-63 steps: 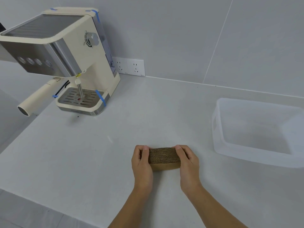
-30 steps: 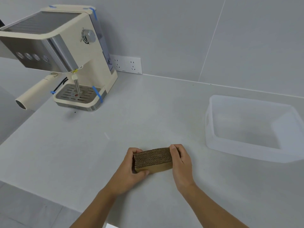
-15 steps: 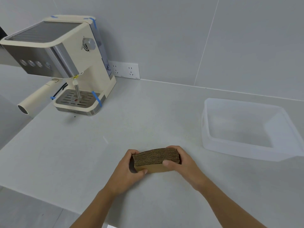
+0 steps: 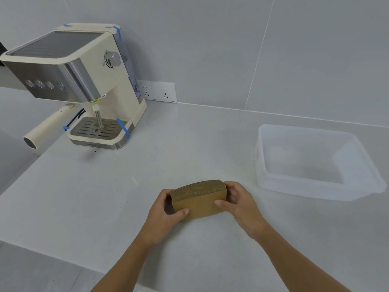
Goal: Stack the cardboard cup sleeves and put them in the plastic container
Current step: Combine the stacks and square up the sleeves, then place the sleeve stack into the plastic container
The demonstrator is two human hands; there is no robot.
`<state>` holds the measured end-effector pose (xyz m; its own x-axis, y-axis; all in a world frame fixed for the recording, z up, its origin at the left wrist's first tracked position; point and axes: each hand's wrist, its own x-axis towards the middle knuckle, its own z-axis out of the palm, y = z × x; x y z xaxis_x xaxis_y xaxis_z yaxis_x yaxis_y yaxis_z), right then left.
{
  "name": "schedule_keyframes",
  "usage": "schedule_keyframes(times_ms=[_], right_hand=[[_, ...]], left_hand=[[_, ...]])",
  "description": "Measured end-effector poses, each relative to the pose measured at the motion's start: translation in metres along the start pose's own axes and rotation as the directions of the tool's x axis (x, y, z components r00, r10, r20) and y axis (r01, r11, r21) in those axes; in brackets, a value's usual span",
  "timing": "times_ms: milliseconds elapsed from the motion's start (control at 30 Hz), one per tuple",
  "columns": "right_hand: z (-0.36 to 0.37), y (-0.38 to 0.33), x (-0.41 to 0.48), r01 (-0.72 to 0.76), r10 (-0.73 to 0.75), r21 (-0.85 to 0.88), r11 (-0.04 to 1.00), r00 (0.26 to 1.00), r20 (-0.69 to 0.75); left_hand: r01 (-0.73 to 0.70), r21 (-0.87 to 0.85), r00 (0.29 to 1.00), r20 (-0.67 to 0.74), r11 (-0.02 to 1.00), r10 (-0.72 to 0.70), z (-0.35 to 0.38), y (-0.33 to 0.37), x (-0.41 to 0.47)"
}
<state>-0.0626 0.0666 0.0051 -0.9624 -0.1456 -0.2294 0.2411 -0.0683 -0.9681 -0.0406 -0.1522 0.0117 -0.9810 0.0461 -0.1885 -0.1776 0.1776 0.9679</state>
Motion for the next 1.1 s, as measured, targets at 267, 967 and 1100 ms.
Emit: schedule_keyframes(times_ms=[267,967,1100], right_hand=[[-0.003,-0.031,-0.007,0.09,-0.089,0.004,0.996,0.99,-0.112],[-0.114,-0.154,-0.015,0.421,-0.4,-0.041,0.906,0.823,-0.404],[-0.142,-0.169,-0.011,0.44,-0.404,-0.025,0.898,0.799,-0.446]], left_hand=[[-0.073,-0.054,0.994,-0.083,0.996,0.069,0.013,0.029,0.01],[-0.342,-0.226,0.938,-0.028,0.912,0.345,0.136,0.172,0.071],[-0.361,-0.248,0.929,-0.016,0.899,0.369,0.163,0.192,0.084]])
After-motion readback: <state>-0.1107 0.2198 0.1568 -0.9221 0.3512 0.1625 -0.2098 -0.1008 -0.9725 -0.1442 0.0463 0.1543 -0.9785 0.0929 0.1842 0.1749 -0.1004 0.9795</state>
